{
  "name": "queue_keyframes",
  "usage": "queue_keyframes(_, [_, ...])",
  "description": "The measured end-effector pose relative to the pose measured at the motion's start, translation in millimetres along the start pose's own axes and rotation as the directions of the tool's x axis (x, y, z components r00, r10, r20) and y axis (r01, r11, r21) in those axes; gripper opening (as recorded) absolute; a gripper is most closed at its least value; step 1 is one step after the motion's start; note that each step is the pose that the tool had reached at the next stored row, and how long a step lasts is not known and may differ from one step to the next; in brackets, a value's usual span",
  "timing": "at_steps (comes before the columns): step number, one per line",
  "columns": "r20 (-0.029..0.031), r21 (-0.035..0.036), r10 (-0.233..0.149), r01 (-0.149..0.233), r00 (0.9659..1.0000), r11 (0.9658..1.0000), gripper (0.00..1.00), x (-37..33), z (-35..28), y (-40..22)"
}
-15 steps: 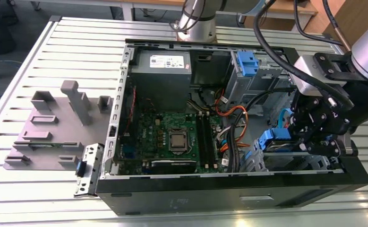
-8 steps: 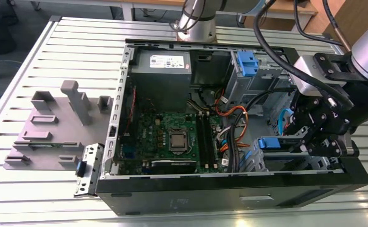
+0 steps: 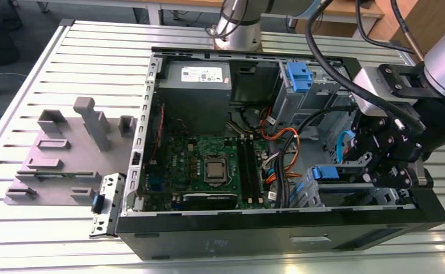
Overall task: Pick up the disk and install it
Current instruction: 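Insert the disk into the insertion slot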
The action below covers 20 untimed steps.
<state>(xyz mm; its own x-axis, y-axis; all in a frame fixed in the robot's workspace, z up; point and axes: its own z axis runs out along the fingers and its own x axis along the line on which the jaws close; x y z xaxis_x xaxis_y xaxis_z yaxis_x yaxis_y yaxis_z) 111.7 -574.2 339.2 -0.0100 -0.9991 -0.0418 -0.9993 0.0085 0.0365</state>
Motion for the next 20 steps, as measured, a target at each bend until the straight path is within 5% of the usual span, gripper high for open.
queue_keyframes(11, [0.0011, 0.0005, 0.0, 0.0, 1.0, 1.0, 0.42, -0.3, -9.3, 0.5])
queue_keyframes(20, [0.0011, 0.0005, 0.0, 0.0, 1.0, 1.0, 0.42, -0.4, -9.5, 0.5])
